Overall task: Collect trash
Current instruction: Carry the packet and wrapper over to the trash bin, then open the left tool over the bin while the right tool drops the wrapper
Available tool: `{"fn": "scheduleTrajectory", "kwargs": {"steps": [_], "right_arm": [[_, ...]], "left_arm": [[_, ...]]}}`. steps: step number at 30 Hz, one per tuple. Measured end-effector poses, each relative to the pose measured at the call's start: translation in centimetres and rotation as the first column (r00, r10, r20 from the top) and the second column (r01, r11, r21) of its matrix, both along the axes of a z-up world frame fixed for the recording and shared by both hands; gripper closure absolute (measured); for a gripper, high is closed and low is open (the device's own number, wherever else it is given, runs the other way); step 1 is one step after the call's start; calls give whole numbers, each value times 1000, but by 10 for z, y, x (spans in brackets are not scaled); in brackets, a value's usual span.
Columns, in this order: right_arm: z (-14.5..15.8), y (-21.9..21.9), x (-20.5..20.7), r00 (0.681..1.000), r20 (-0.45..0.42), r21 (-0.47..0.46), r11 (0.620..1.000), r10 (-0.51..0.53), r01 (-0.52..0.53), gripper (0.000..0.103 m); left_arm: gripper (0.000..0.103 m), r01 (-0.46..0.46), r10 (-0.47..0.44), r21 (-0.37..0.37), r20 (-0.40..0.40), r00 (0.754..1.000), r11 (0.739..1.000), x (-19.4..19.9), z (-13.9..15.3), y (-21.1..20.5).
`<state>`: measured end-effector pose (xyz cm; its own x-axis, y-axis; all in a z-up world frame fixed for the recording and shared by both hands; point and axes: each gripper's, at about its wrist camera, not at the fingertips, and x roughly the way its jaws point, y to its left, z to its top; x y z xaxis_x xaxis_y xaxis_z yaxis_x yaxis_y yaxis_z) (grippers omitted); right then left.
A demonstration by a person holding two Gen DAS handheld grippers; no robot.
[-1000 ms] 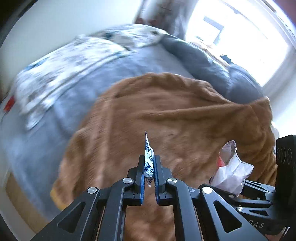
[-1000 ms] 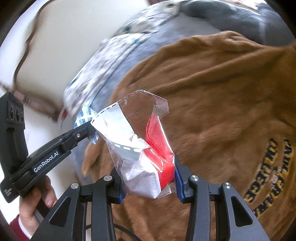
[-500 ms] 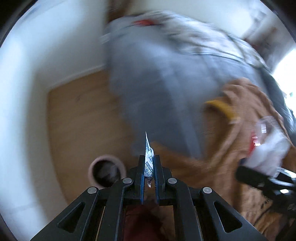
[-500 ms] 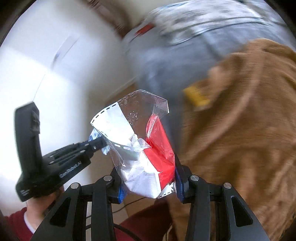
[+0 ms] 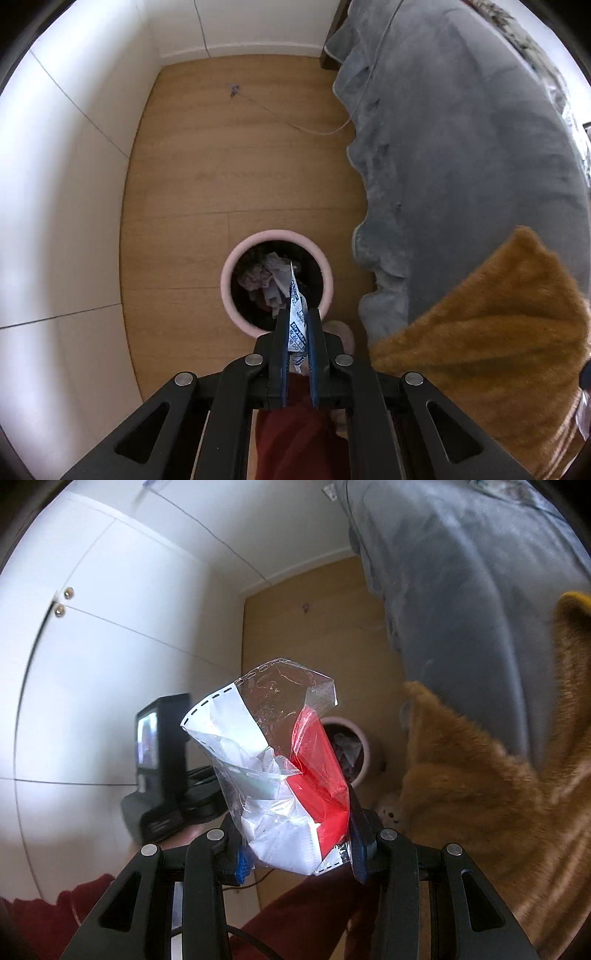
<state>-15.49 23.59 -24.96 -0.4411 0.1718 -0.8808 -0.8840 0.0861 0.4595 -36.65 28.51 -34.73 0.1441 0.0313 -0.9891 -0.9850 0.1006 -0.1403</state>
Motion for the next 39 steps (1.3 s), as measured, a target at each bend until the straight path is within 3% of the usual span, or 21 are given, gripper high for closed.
{"fn": "scheduleTrajectory", "kwargs": {"steps": [8,9,10,11,12,13,17,24,34,36,37,38,39], "right_arm": [[-34,13,-10,1000,6,-31,999,8,-8,62],[-35,16,-13,1000,6,-34,999,10,-10,62],[-37,17,-14,1000,6,-35,999,13,-13,62],[-37,17,-15,1000,6,-33,999,17,-16,62],[-38,17,-16,1000,5,-35,999,23,-22,62],[-37,12,-16,1000,4,-36,999,26,-25,62],[-50,20,-28,999,-13,-57,997,48,-49,62],[-83,33,-63,993,-55,-98,989,105,-110,62],[-146,60,-114,976,-71,-139,967,207,-215,62],[-153,61,-118,974,-48,-137,965,221,-225,50],[-157,61,-121,973,-19,-145,962,232,-232,31],[-157,57,-122,971,3,-143,961,240,-237,21],[-157,56,-123,968,20,-137,960,250,-245,21]], "left_arm": [[90,-13,13,-32,12,1000,999,-2,-37,11],[79,-7,7,-31,11,1000,999,-1,-37,12],[59,2,-2,-31,-3,1000,1000,-1,-38,12],[48,10,-11,-26,-18,1000,1000,-2,-38,12],[31,17,-18,-15,-28,999,1000,-3,-37,11],[22,20,-20,-5,-36,999,1000,-4,-36,10],[21,0,1,14,-69,998,1000,-22,-35,5],[21,-119,118,-7,-72,990,993,-75,-46,-5],[17,-218,223,68,-80,972,974,-116,-30,-21],[15,-231,237,79,-81,968,970,-120,-28,-23],[15,-236,243,83,-83,967,968,-121,-28,-25],[14,-240,247,84,-87,965,967,-122,-28,-25],[14,-243,250,83,-91,964,967,-122,-28,-26]]}}
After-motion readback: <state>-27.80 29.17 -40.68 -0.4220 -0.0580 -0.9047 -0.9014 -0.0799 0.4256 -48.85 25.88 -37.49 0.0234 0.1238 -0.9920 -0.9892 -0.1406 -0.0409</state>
